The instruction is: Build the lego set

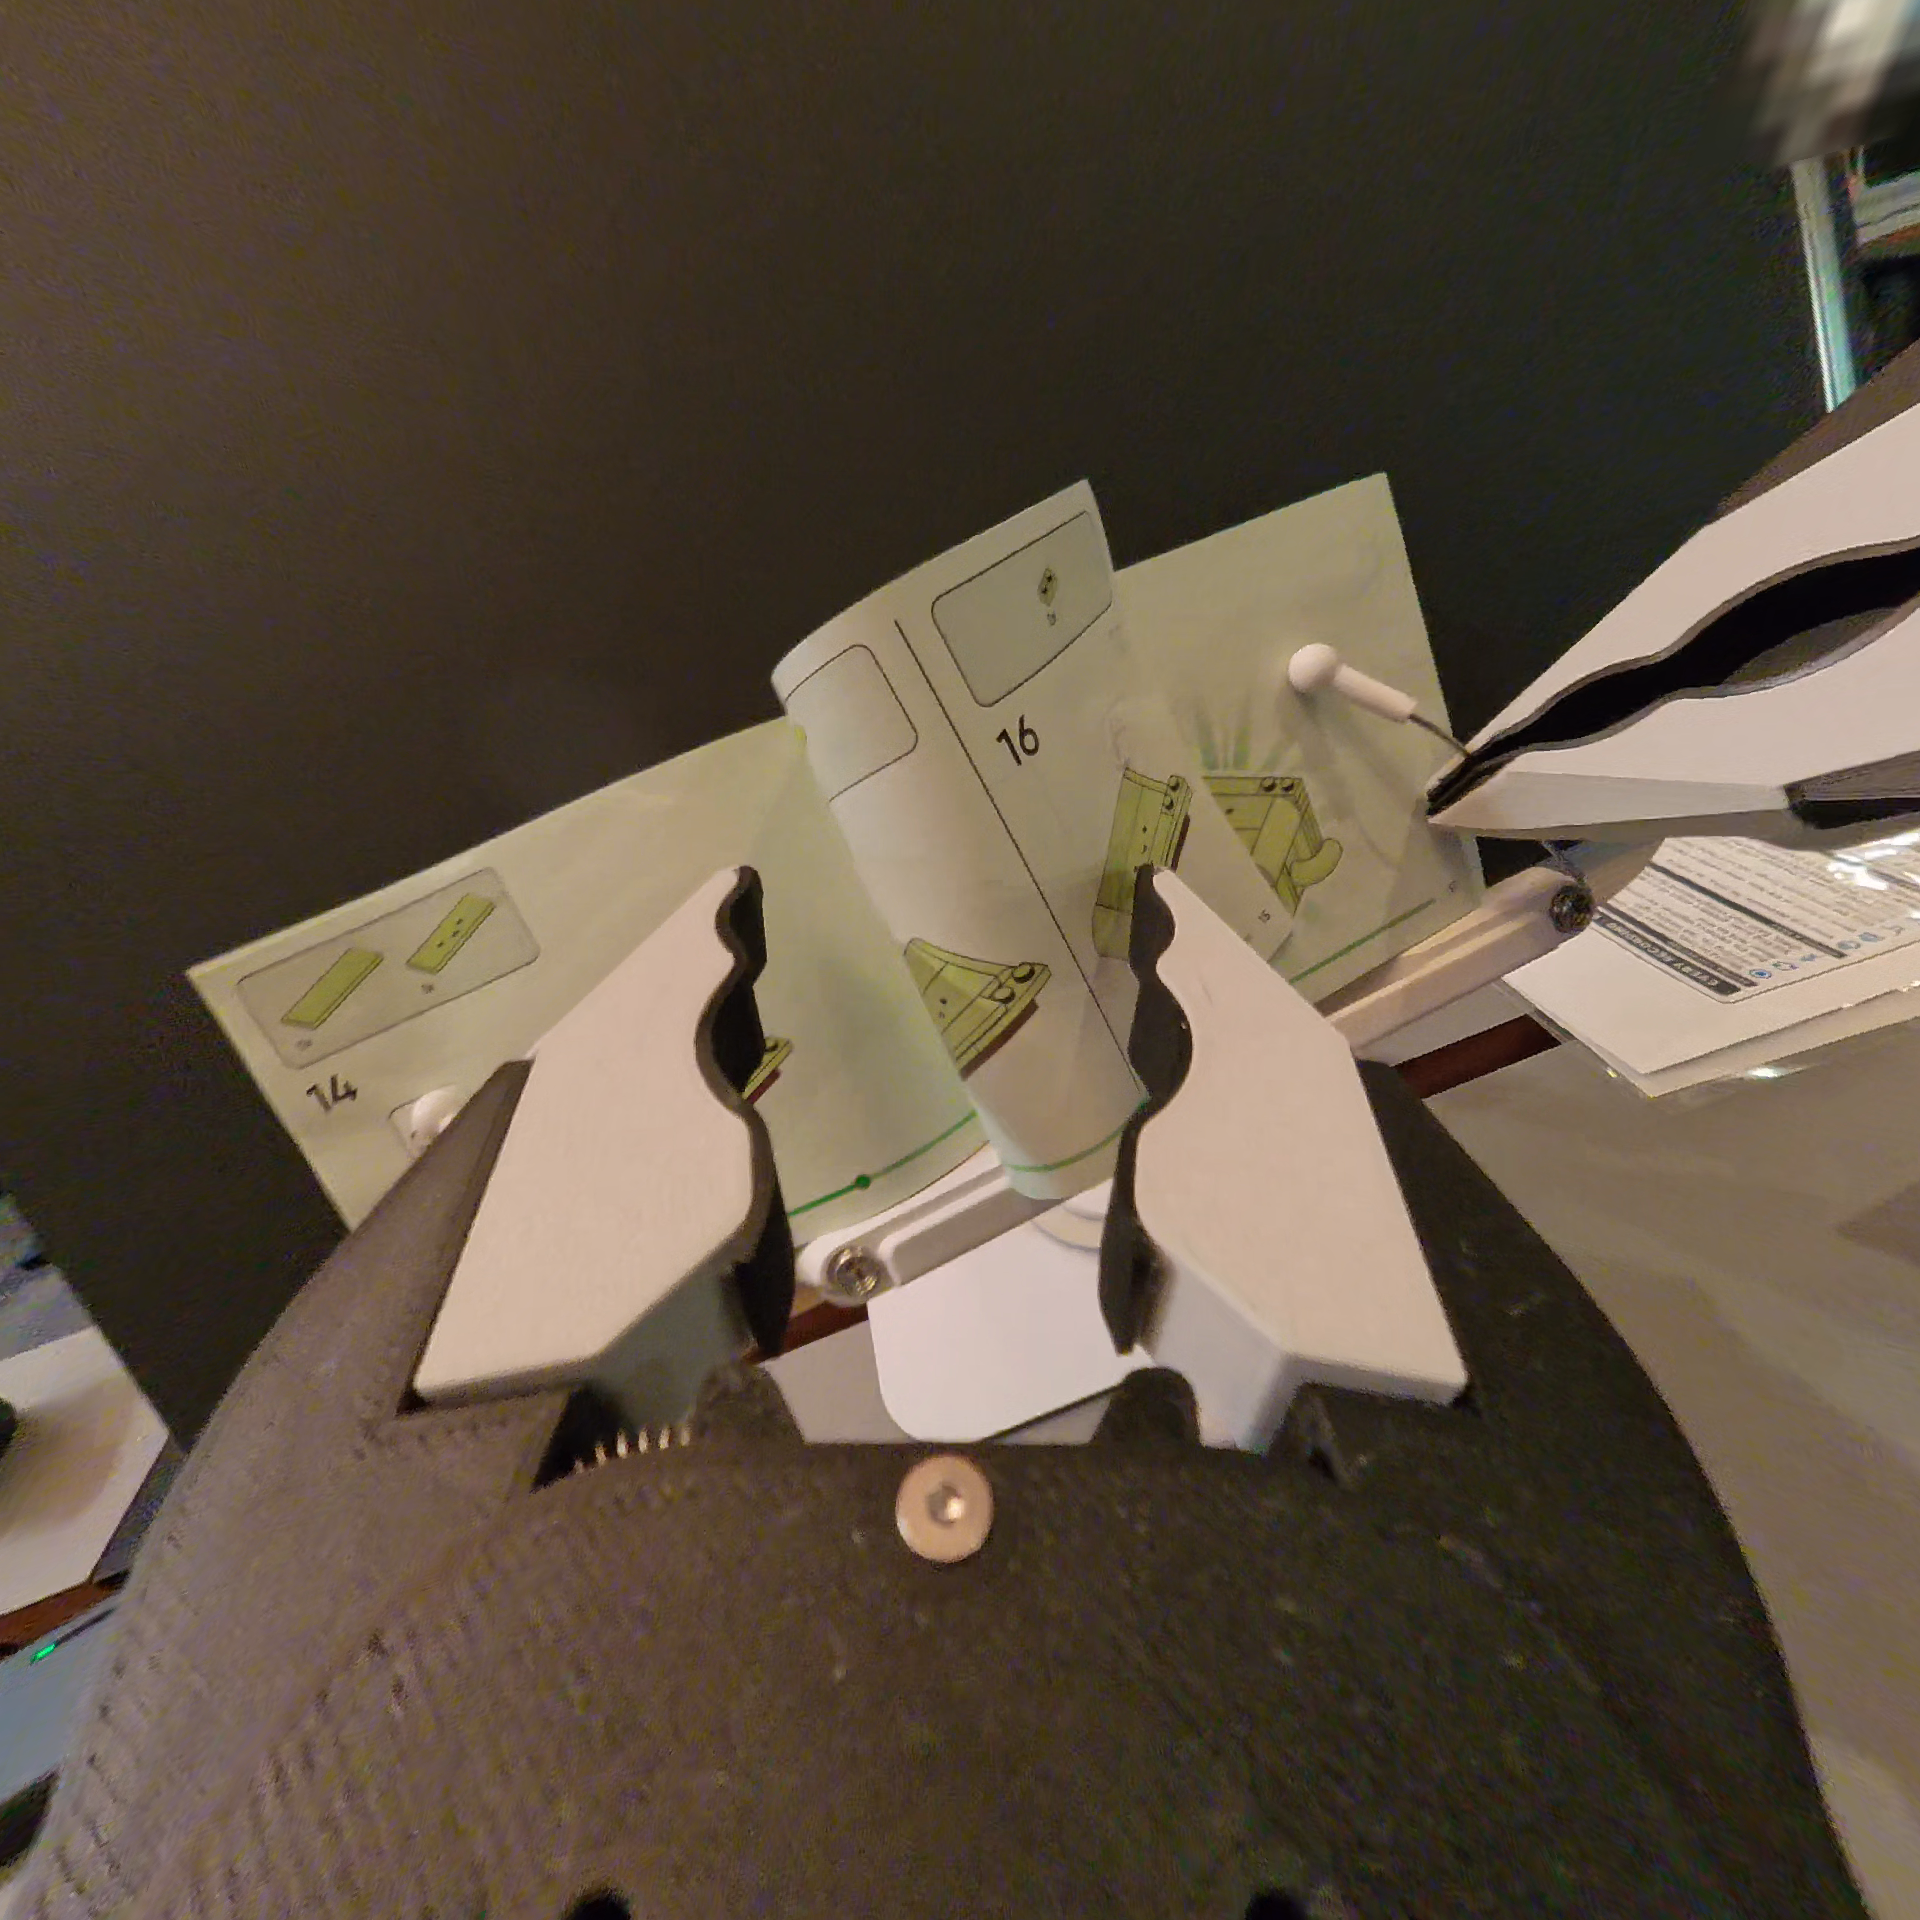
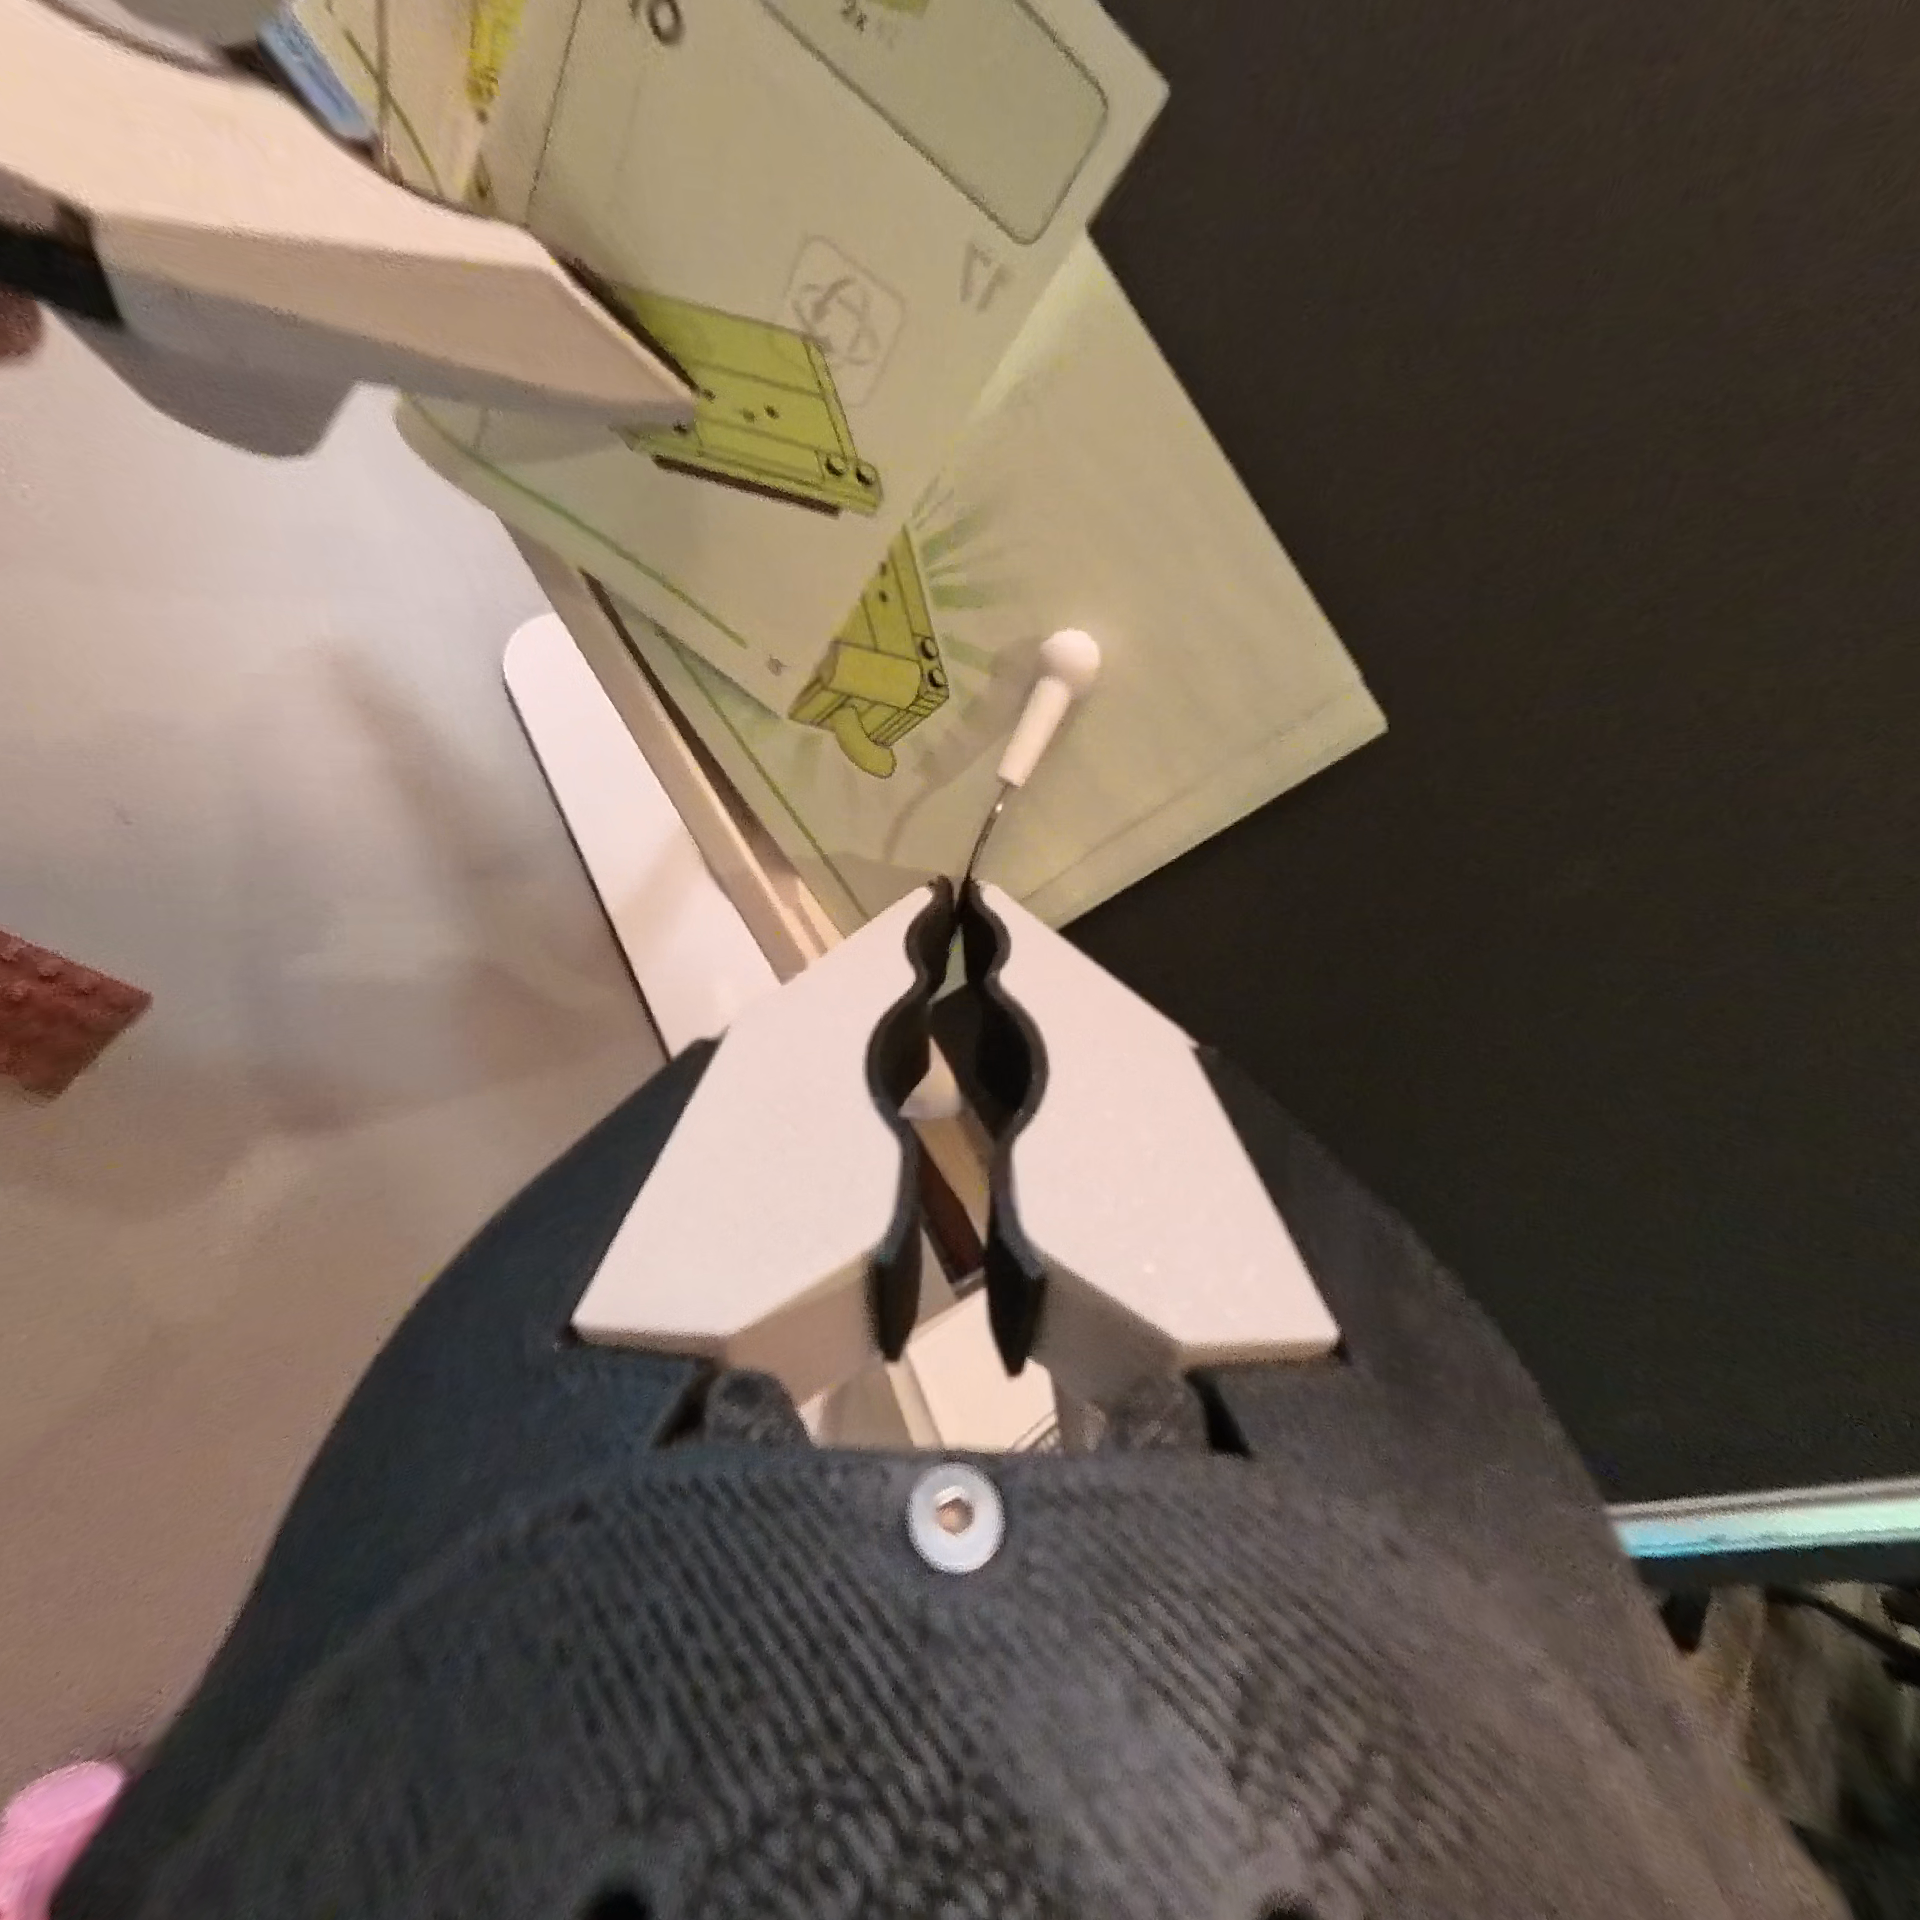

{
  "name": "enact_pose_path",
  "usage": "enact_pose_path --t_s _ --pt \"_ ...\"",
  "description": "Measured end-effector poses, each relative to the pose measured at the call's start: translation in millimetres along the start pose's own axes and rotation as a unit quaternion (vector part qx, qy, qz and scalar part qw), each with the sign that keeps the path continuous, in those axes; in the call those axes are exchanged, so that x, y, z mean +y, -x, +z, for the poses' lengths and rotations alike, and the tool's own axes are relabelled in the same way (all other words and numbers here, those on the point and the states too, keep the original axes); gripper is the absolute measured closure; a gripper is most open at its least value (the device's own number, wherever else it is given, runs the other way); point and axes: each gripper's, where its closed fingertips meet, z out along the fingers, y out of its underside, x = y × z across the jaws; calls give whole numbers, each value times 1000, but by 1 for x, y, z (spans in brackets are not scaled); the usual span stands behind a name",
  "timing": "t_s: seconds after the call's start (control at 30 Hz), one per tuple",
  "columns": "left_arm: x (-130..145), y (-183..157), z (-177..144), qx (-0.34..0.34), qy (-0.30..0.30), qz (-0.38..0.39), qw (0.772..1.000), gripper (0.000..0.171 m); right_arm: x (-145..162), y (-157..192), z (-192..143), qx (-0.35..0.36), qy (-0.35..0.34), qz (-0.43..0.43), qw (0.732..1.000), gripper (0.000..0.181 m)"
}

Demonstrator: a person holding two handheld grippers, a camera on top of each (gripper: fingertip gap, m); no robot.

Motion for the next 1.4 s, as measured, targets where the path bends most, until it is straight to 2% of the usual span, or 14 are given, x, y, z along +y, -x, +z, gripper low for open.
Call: enact_pose_path --t_s 0.2,0.3,0.37,0.47,0.63,0.7,0.73,0.77,0.8,0.9,1.03,1.23,1.33,1.4 --pt "6 16 -20 21 -6 -63 998 110 2 -5 6 -4 23 19 1000 180" --pt "3 19 -32 49 -12 -95 994 110 -3 4 0 -25 33 25 999 154" --pt "1 20 -40 67 -16 -110 992 112 -20 4 -8 -18 10 23 1000 151" --pt "-5 12 -48 104 -11 -132 986 114 -48 3 -11 14 -7 -20 1000 165" --pt "-23 -14 -67 170 -26 -153 973 100 -91 60 13 -95 -15 -38 995 158" --pt "-25 -23 -78 187 -31 -146 971 116 -106 64 17 -89 -28 -52 994 159" --pt "-24 -23 -81 185 -30 -136 973 86 -112 68 19 -96 -33 -58 993 159" --pt "-22 -22 -83 179 -30 -129 975 75 -116 72 20 -103 -37 -61 992 159" --pt "-21 -20 -85 176 -32 -124 976 86 -120 76 22 -107 -37 -66 991 158" --pt "-13 -9 -83 170 -21 -138 976 90 -125 84 26 -114 -30 -86 989 158" --pt "-4 20 -83 138 -23 -187 972 170 -134 78 27 -97 -25 -107 989 155" --pt "4 36 -79 158 -16 -223 962 171 -176 60 28 -126 -76 -106 983 145" --pt "4 37 -76 166 -13 -209 964 171 -172 75 39 -222 -20 -112 968 128" --pt "8 36 -73 169 -2 -191 967 171 -160 84 43 -276 38 -128 952 147"
